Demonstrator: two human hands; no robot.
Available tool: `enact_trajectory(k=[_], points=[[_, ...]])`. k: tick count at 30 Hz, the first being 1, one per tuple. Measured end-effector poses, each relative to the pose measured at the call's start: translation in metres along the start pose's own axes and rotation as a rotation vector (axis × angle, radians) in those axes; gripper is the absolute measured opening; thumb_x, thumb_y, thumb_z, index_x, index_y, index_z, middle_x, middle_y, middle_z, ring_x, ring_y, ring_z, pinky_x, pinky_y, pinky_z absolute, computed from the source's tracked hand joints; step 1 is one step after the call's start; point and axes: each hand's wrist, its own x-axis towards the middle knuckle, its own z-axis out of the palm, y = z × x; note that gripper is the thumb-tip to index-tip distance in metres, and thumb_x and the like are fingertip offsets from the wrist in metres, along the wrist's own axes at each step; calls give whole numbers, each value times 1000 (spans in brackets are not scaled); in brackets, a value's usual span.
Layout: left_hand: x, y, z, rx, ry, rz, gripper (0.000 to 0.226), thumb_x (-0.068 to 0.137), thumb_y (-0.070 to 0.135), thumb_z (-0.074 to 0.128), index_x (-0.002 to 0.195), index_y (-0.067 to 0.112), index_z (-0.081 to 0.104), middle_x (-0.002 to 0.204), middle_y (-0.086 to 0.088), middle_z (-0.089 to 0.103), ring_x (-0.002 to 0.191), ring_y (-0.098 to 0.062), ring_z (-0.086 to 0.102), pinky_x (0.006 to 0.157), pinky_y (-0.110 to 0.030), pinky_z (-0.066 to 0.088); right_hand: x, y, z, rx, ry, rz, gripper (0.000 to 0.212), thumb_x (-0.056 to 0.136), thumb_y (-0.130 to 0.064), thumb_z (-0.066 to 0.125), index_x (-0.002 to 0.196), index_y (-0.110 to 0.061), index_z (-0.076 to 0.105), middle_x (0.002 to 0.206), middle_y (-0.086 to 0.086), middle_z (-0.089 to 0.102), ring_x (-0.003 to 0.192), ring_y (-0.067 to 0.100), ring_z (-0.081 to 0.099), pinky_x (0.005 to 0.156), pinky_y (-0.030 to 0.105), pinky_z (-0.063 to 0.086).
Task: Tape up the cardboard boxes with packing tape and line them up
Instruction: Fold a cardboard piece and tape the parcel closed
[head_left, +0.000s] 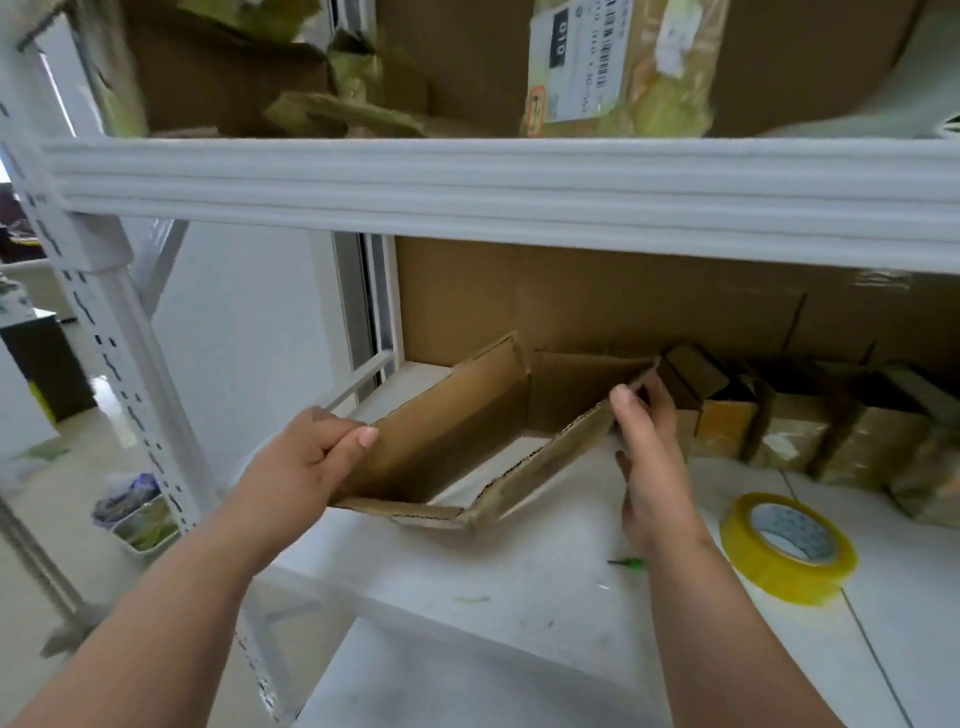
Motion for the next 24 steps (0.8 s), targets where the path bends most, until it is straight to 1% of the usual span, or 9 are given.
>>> enact_trajectory(k=[4,7,10,12,14,16,18,21,24], points=[[-7,12,-7,-145,15,-74,28,99,41,50,90,25,71,92,-9,63,77,-23,58,62,-28,48,-18,-17,-8,-100,-56,-7,92,55,-78,68,136,-38,47,138,-8,55,131,19,48,111,48,38],[-1,28,-10,-323,100,-159,22,98,36,57,85,25,71,90,-8,66,81,-22,62,57,-25,51,-31,-24,-12,-221,-120,-3,53,66,-57,66,116,-41,56,118,-10,63,117,17,55,90,36,43],[14,41,-7,-365,189,-175,18,95,34,63,81,23,69,87,-8,67,79,-21,63,59,-28,55,-38,-36,-10,-330,-205,-32,34,81,-46,68,110,-45,51,113,-15,58,106,6,52,76,25,39],[28,41,-6,-339,255,-176,17,93,36,66,85,21,70,85,-8,70,75,-21,68,68,-36,60,-39,-42,-5,-421,-225,-44,45,79,-64,65,117,-50,46,123,-14,53,109,6,51,79,24,40],[41,36,-6,-365,258,-183,16,93,35,66,97,20,70,94,-5,71,79,-21,70,74,-38,60,-36,-44,0,-551,-226,-53,75,68,-86,56,133,-53,37,135,-14,45,116,10,46,89,31,40],[51,28,-4,-474,163,-174,26,94,31,65,117,19,65,112,-2,68,87,-21,71,79,-34,58,-33,-41,7,-681,-237,-86,88,60,-96,42,138,-59,28,144,-15,38,122,12,43,95,35,40],[54,20,-3,-582,0,-142,41,94,35,65,130,19,54,127,0,60,95,-16,71,89,-32,54,-33,-36,13,-767,-251,-93,83,60,-98,34,136,-64,28,152,-11,31,129,17,43,99,36,40],[54,5,-6,-620,-196,-34,71,69,77,65,121,29,52,128,0,62,107,-8,68,102,-30,47,-35,-30,18,-774,-266,-18,56,69,-88,32,119,-65,44,153,-9,23,139,23,34,98,32,31],[52,-7,-16,-549,-341,94,78,45,96,58,104,44,59,130,7,58,117,-4,61,100,-24,45,-34,-28,14,-677,-262,72,39,76,-81,44,102,-53,52,146,-14,27,138,18,31,98,29,26]])
